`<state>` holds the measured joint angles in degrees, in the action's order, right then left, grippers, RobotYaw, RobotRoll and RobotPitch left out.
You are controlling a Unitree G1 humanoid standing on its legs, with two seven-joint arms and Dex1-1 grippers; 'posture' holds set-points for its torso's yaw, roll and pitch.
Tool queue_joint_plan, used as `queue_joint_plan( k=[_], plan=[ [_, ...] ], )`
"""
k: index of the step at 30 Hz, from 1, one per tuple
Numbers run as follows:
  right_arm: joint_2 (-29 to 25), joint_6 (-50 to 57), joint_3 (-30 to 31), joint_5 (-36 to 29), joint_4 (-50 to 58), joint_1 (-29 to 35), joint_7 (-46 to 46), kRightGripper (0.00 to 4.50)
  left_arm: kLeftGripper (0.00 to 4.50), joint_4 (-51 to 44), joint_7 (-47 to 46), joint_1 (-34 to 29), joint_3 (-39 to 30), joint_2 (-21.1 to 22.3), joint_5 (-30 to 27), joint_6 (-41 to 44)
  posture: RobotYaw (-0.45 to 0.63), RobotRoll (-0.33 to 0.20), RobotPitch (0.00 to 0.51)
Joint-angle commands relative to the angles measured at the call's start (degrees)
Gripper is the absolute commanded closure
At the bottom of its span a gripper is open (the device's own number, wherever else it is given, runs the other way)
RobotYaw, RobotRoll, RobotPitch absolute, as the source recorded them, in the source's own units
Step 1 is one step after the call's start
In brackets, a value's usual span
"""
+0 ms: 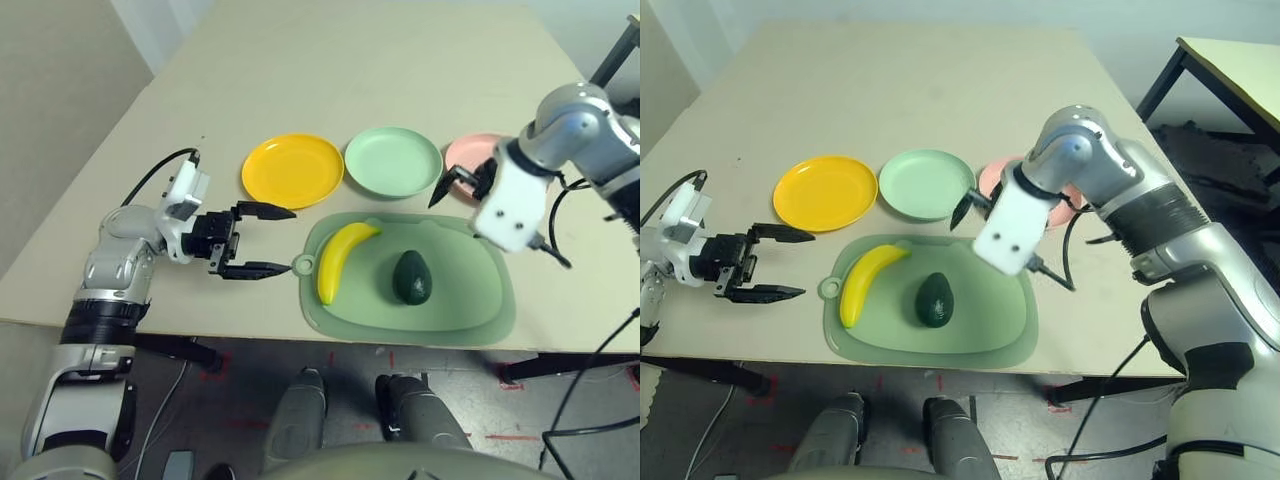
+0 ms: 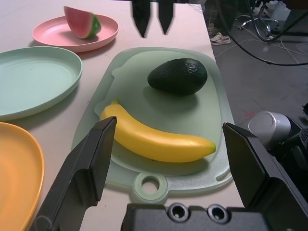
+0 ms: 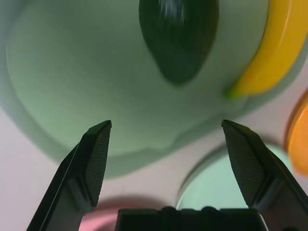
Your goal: Place the fruits into color-matched plates.
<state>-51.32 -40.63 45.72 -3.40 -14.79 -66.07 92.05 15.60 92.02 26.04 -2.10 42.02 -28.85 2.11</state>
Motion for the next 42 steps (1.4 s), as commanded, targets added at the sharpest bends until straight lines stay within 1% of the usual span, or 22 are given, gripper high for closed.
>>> queue_joint_plan(
  k=[1, 5, 12, 16, 26, 34, 37, 40, 41, 42],
  plan=[
    [-0.59, 3.40, 1.09, -3.37, 4.11, 0.88, 0.45, 0.02, 0.00, -0.31, 0.23, -0.17, 0.80, 0.40, 1.37, -0.48, 0.11, 0.000, 0.169],
    [0.11, 8.69, 1.32, -4.97, 7.19, 1.89, 0.45, 0.02, 0.00, -1.07, 0.45, 0.32, 1.64, -0.03, 2.01, -0.69, 0.12, 0.000, 0.173],
    [2.42, 11.15, 1.92, -4.13, 9.04, 4.19, 0.45, 0.02, 0.00, -0.38, 0.48, 1.58, 2.33, -0.03, 2.09, -0.71, 0.11, 0.000, 0.174],
    [4.36, 10.74, 2.41, -2.38, 7.26, 5.33, 0.45, 0.02, 0.00, 0.22, 0.48, 2.23, 2.62, 0.19, 2.16, -0.94, 0.11, 0.000, 0.173],
    [6.60, 9.98, 3.95, -0.63, 4.84, 6.19, 0.45, 0.02, 0.00, 0.09, 0.45, 2.19, 1.96, 0.37, 2.03, -1.10, 0.12, 0.000, 0.178],
    [7.76, 9.59, 3.59, 1.19, 0.61, 7.59, 0.45, 0.02, 0.00, 1.15, 0.13, 2.20, 1.47, 0.02, 2.36, -1.81, 0.11, 0.000, 0.176],
    [8.26, 9.69, 3.19, 1.46, -0.05, 7.87, 0.45, 0.44, 0.00, 1.75, 0.05, 2.28, 1.59, -0.23, 2.58, -2.32, 0.11, 0.000, 0.177],
    [8.53, 9.77, 2.85, 1.57, -0.43, 7.98, 0.45, 1.49, 0.00, 2.39, 0.06, 2.52, 1.67, -0.40, 2.70, -2.74, 0.11, 0.000, 0.174],
    [8.60, 9.83, 2.74, 1.67, -0.64, 7.98, 0.45, 1.77, 0.00, 2.73, 0.09, 2.65, 1.70, -0.46, 2.78, -2.92, 0.10, 0.000, 0.172],
    [8.67, 9.76, 2.61, 1.85, -0.92, 7.95, 0.45, 1.78, 0.00, 3.10, 0.15, 2.75, 1.72, -0.50, 2.87, -3.14, 0.10, 0.000, 0.172]
  ],
)
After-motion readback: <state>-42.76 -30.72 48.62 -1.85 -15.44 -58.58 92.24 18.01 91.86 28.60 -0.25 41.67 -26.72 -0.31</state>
